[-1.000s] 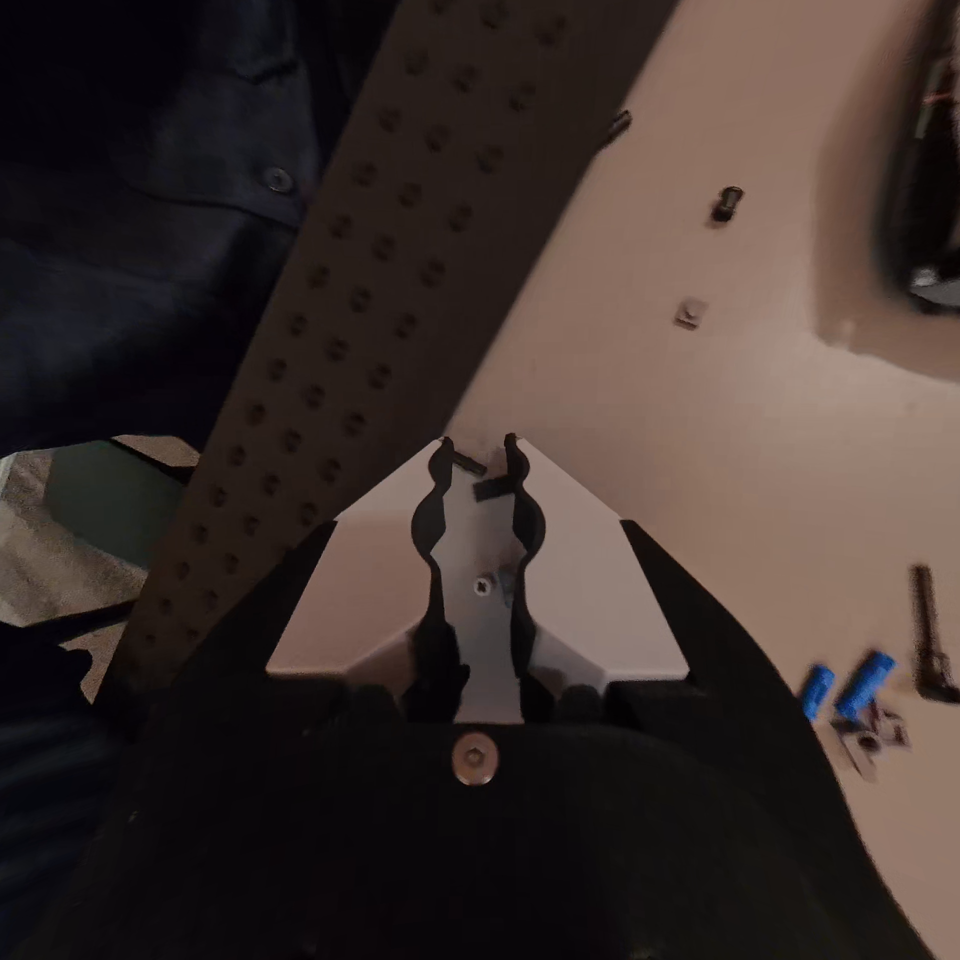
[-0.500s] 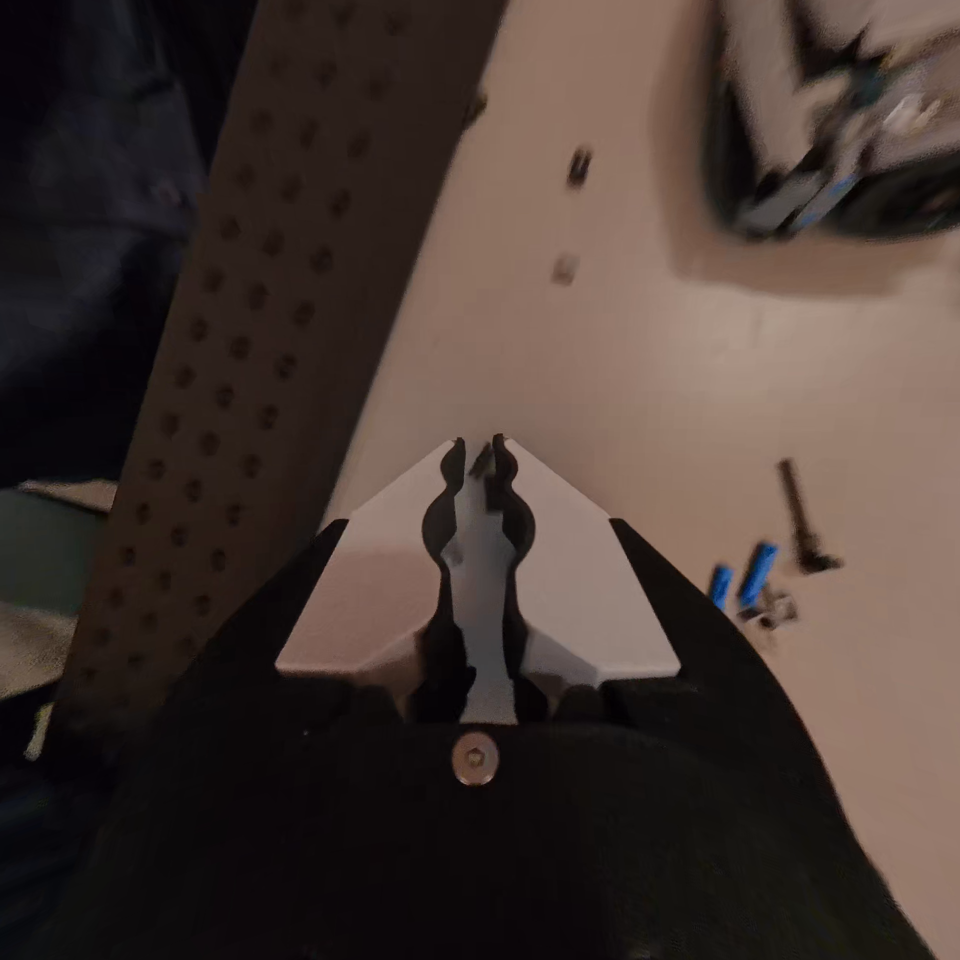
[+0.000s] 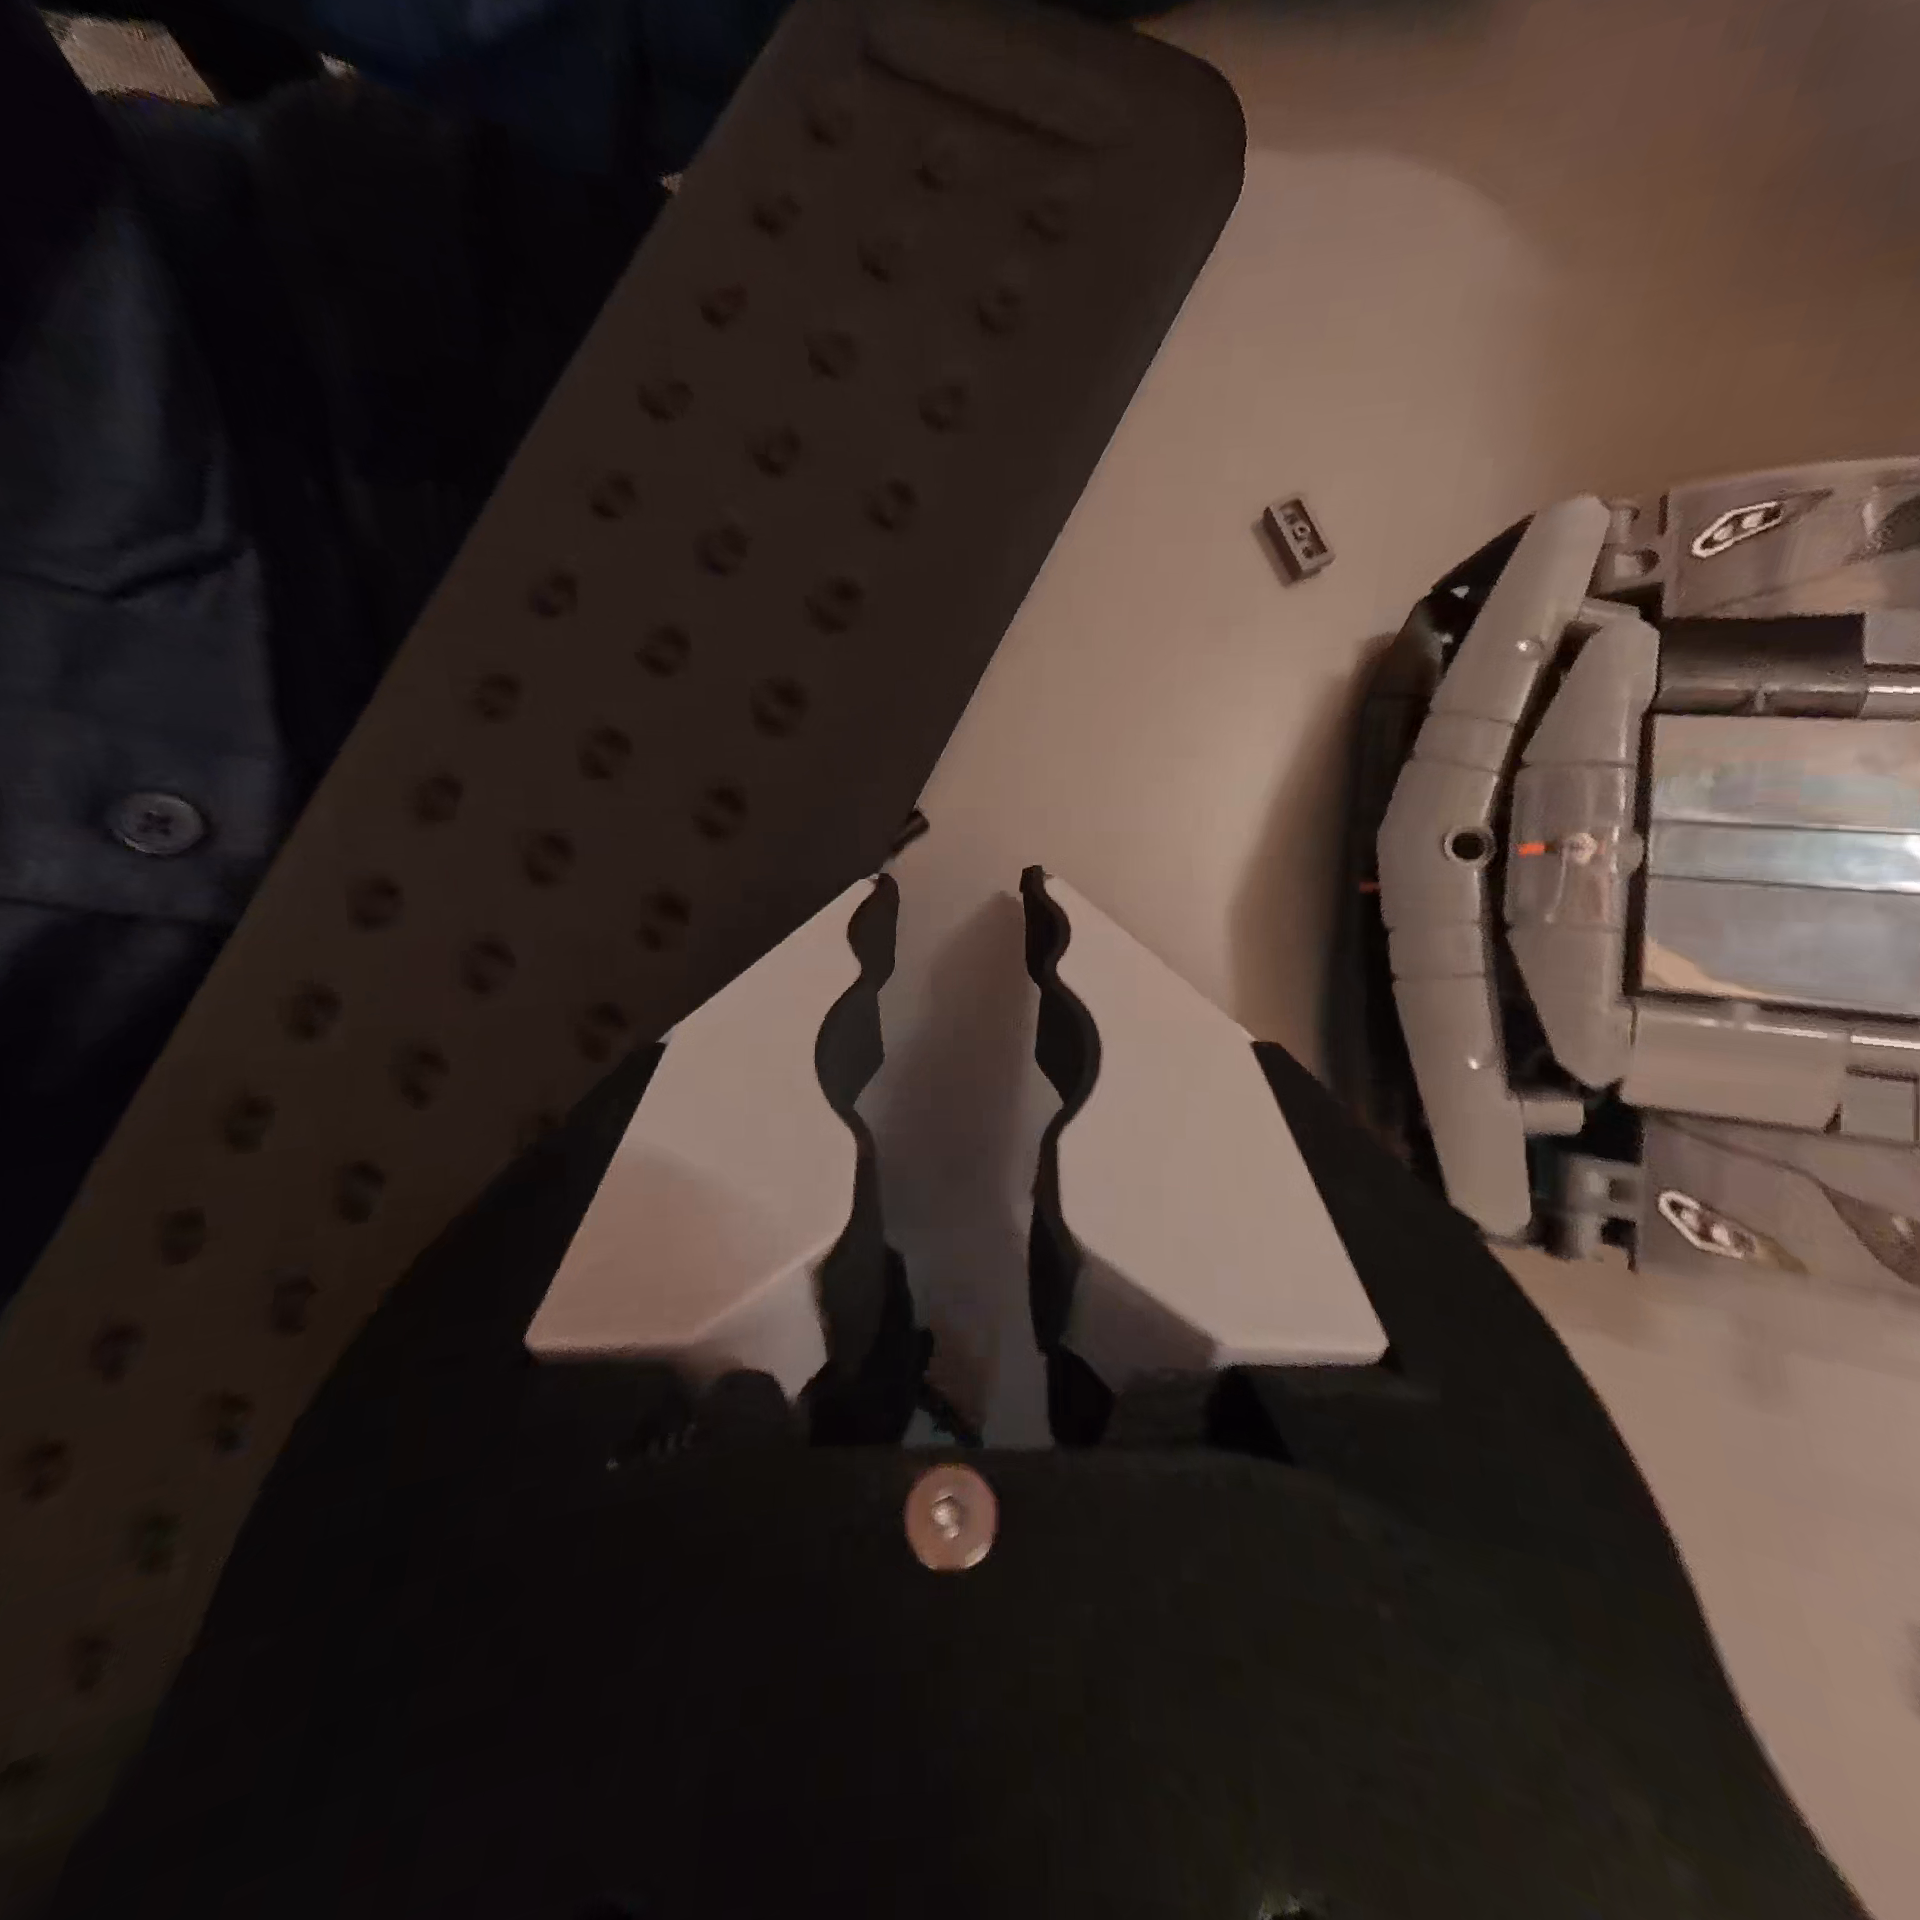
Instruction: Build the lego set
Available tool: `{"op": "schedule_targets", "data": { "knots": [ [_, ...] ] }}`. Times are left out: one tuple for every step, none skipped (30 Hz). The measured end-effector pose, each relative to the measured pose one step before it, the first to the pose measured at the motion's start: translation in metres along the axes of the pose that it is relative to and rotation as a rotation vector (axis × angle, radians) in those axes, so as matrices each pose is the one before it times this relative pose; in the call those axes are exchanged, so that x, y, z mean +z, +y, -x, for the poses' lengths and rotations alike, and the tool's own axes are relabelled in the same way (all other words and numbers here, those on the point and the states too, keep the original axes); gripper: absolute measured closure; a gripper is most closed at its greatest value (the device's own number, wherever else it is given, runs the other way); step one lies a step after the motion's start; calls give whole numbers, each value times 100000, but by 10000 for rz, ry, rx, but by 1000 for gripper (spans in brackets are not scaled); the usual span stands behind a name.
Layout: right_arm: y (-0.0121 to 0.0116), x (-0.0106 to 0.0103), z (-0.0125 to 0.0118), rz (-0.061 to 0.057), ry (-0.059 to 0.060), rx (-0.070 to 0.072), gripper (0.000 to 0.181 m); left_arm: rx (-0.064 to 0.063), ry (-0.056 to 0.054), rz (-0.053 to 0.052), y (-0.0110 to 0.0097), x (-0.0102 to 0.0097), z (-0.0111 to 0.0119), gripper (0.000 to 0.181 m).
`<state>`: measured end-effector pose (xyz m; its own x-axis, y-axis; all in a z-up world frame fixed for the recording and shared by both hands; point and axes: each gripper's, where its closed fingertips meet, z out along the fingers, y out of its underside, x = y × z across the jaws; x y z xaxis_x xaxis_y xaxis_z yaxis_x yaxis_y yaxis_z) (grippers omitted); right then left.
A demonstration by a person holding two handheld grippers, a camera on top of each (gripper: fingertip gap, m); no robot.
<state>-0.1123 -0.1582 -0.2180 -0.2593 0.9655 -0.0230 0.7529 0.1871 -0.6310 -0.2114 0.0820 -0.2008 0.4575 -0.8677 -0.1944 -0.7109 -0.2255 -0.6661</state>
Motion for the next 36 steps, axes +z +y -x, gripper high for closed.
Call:
{"op": "schedule_targets", "data": {
  "knots": [
    [-253, 142, -111, -53, -97, 214, 158, 11, 0, -1, -25, 1, -21, 181],
    [-218, 126, -147, -25, -78, 254, 158, 9, -3, 0, -4, 1, -3, 181],
    [-239, 130, -113, -39, -79, 221, 157, 1, -2, -5, -20, -11, 8, 181],
    [-197, 189, -3, -24, -95, 136, 157, -5, -4, -9, -9, -23, 6, 181],
    [-32, 223, -27, 64, -28, 69, 159, 0, -9, -6, -8, -21, 26, 181],
    [74, 250, -70, 136, 28, 40, 160, -2, -10, -6, 1, -30, 22, 181],
    [38, 245, 4, 99, 13, -2, 161, -6, -2, -13, -24, -23, 14, 181],
    [-19, 197, 71, 54, 23, -73, 165, 0, -2, -5, 2, -6, -2, 181],
    [32, 85, 63, 78, 62, -127, 169, 3, 0, 8, 18, 2, 0, 181],
    [90, -38, 23, 107, 51, -106, 170, 4, 4, 9, 17, 18, -2, 181],
    [128, -81, 50, 105, -12, -23, 169, 4, 3, 0, 0, 12, -8, 181],
    [109, -65, 52, 52, -44, 16, 169, 0, 9, -10, -21, 0, -10, 181],
    [142, -89, 86, 42, -68, -17, 169, 3, 2, 0, 1, 8, -16, 181],
    [254, -165, 50, 97, -52, -41, 169, 5, -6, 4, 6, -3, 13, 181],
    [372, -238, -102, 156, 28, -14, 170, 0, 1, -5, 2, -6, -6, 181],
    [433, -301, -204, 181, 80, 26, 171, -3, -3, -9, -12, -6, 8, 181],
    [495, -328, -210, 183, 54, 50, 170, -2, -1, -5, -6, -9, 6, 181],
    [543, -363, -188, 182, 34, 39, 169, 1, -4, 0, 0, -12, 13, 181],
    [533, -377, -294, 141, 104, 36, 167, 2, -6, -5, -11, -8, 3, 181],
    [296, -343, -337, -9, 112, 73, 165, -1, 6, -11, -22, 0, -8, 181],
    [-139, -301, 41, -235, -120, 69, 162, 1, 3, 4, -2, 3, -8, 181],
    [-485, -208, 444, -366, -296, -38, 157, 7, 0, 16, 26, 25, -2, 181],
    [-536, -32, 510, -306, -224, -206, 155, 1, 0, 8, 8, 12, 3, 181],
    [-330, 197, 457, -108, -125, -337, 154, -9, 6, -2, 8, 8, -3, 181],
    [-80, 366, 341, 60, -45, -353, 151, -6, -8, 6, 18, -6, 33, 181],
    [-14, 390, 35, 78, 90, -289, 151, -4, -9, -3, -1, -27, 14, 181],
    [27, 339, -102, 46, 116, -207, 154, 0, -4, -19, -35, -35, 5, 181],
    [44, 273, -16, 17, 17, -144, 156, 2, -8, -18, -41, -30, 7, 181],
    [-32, 213, 13, -30, -14, -115, 158, -3, 4, -16, -47, -22, -8, 181],
    [-71, 192, 92, -29, -46, -103, 161, 7, 6, -1, -20, 12, -26, 181],
    [-99, 128, 113, -25, -59, -104, 166, 7, 5, 8, 4, 25, -20, 181],
    [-101, 39, 48, 0, -18, -108, 169, 2, 9, 8, 8, 24, -16, 181],
    [-77, 28, -27, 28, 9, -101, 169, -1, 2, 2, 2, 11, -10, 181],
    [-133, 27, -6, -25, 12, -120, 170, -10, 4, -8, -14, -2, 3, 181],
    [-155, 56, -42, -58, 28, -118, 171, -2, -3, -9, -11, -19, 15, 181],
    [-98, 64, -25, -24, -4, -56, 172, -1, -11, -4, -3, -27, 18, 181]
  ]
}}
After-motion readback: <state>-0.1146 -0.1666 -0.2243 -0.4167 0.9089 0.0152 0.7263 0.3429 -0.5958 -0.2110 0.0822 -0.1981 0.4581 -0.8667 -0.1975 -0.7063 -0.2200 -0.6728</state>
